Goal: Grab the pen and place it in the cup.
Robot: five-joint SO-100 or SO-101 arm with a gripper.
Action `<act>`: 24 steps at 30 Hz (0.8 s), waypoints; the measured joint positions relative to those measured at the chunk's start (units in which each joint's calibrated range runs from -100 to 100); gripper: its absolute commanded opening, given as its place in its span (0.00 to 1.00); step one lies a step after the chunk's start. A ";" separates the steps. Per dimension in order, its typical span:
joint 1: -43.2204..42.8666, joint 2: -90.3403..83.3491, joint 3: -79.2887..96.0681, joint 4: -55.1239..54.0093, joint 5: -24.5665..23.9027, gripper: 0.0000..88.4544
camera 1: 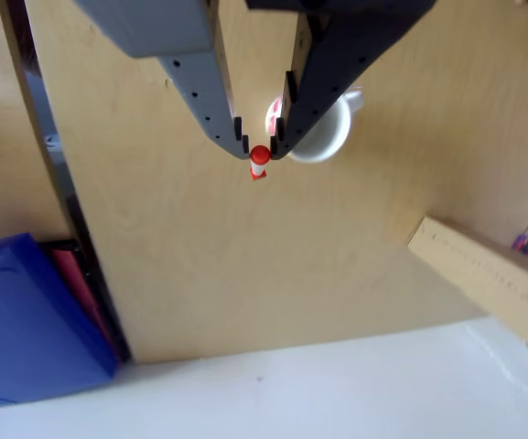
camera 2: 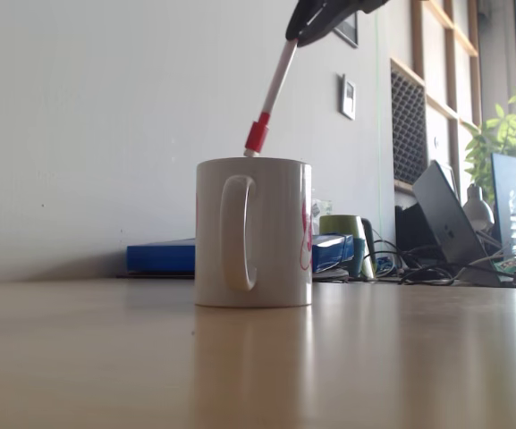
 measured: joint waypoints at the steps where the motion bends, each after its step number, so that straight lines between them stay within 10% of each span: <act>1: -1.18 -0.51 0.00 0.00 0.00 0.01; 24: -6.35 -10.78 -0.09 5.25 1.27 0.01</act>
